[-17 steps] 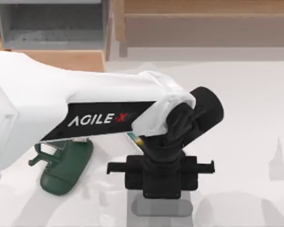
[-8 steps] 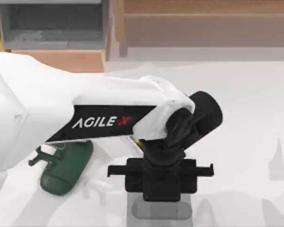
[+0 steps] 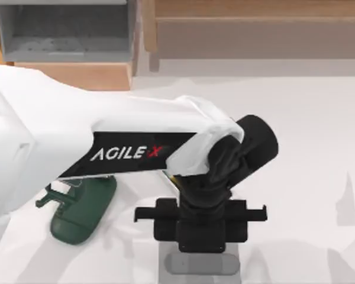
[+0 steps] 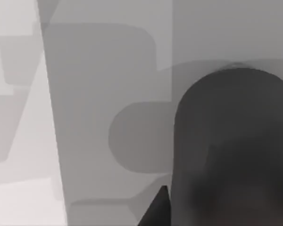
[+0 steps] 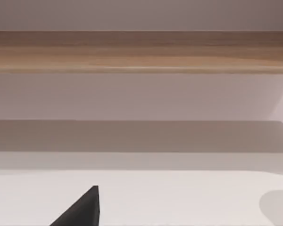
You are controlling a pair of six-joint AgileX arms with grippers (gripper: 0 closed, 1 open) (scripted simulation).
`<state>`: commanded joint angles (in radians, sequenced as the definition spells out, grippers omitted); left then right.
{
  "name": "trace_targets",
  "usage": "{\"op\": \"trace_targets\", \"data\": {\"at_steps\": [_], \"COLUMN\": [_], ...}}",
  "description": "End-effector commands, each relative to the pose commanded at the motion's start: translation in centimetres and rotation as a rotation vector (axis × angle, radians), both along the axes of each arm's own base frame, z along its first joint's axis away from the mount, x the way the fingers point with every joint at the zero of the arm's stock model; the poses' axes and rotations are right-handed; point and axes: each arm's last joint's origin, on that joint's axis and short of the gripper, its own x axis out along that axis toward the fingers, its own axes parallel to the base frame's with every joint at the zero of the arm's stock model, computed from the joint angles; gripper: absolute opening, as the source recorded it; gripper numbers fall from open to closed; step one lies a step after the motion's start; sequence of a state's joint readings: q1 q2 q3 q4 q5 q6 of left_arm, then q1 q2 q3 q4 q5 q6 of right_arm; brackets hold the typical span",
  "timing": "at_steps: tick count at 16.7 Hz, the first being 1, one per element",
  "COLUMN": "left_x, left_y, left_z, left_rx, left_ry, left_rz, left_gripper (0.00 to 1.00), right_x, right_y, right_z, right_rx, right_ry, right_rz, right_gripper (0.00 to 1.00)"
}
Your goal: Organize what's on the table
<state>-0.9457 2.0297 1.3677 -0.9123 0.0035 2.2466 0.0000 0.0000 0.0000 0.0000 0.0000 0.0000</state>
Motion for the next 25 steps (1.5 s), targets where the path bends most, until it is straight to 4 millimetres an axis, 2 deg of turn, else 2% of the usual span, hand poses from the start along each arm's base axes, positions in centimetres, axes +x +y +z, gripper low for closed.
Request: {"op": "trace_targets", "data": {"at_steps": [3, 4, 13, 16, 20, 25], "left_x": [0.0, 0.0, 0.0, 0.7, 2.9, 6.2], "left_y": [0.0, 0.0, 0.0, 0.0, 0.0, 0.6], "left_z": [0.0, 0.0, 0.0, 0.9, 3.3, 6.6], "left_rx": [0.0, 0.0, -0.001, -0.016, -0.043, -0.041], "left_ry": [0.0, 0.0, 0.0, -0.019, -0.07, -0.143], "left_rz": [0.0, 0.0, 0.001, -0.042, -0.208, -0.573], "left_gripper": [0.98, 1.0, 1.0, 1.0, 1.0, 1.0], "right_x": [0.0, 0.0, 0.0, 0.0, 0.0, 0.0], "right_y": [0.0, 0.0, 0.0, 0.0, 0.0, 0.0], "right_z": [0.0, 0.0, 0.0, 0.0, 0.0, 0.0], "right_rx": [0.0, 0.0, 0.0, 0.0, 0.0, 0.0], "right_ry": [0.0, 0.0, 0.0, 0.0, 0.0, 0.0], "right_rz": [0.0, 0.0, 0.0, 0.0, 0.0, 0.0], "right_gripper": [1.0, 1.0, 1.0, 1.0, 1.0, 1.0]}}
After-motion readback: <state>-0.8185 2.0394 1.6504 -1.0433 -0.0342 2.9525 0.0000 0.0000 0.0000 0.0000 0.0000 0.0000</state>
